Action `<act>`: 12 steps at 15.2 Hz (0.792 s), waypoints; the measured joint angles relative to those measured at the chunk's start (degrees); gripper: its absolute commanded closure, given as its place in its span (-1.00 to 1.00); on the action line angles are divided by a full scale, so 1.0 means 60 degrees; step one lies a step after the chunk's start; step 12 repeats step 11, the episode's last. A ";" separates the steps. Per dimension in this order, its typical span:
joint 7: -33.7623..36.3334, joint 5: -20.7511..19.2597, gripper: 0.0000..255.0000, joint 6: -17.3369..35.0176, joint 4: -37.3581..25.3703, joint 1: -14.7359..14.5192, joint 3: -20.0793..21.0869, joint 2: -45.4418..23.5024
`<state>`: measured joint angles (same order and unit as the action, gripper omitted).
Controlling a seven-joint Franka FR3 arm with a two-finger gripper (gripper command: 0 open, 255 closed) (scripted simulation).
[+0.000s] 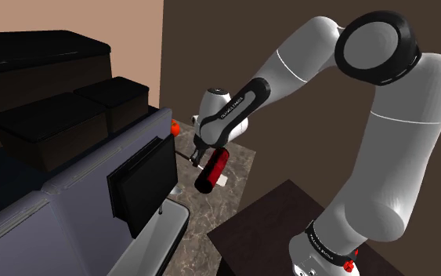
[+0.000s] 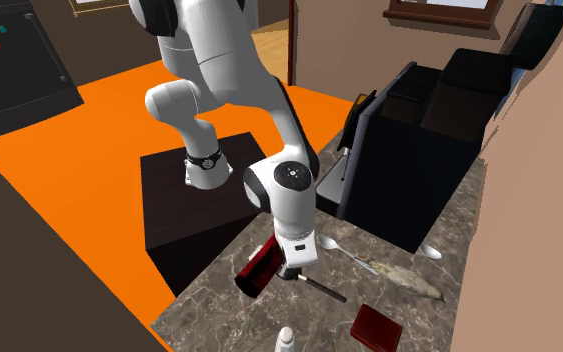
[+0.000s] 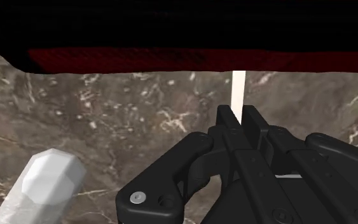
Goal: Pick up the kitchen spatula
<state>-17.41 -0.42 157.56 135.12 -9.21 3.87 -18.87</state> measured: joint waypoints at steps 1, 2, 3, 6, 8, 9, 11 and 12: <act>-0.0002 0.0011 1.00 -0.0081 0.0026 0.0003 0.0010 0.0108; -0.0011 0.0026 1.00 -0.0220 0.0030 0.0011 0.0021 0.0250; -0.0032 0.0041 1.00 -0.0333 0.0022 0.0026 0.0028 0.0356; -0.0064 0.0088 1.00 -0.0680 0.0065 0.0051 0.0054 0.0753; -0.0048 0.0109 1.00 -0.0917 0.0061 0.0040 0.0074 0.0989; -0.0065 0.0122 1.00 -0.1029 0.0031 0.0050 0.0077 0.1072; -0.0075 0.0144 1.00 -0.1200 0.0055 0.0056 0.0087 0.1269; -0.0075 0.0144 1.00 -0.1200 0.0055 0.0056 0.0087 0.1269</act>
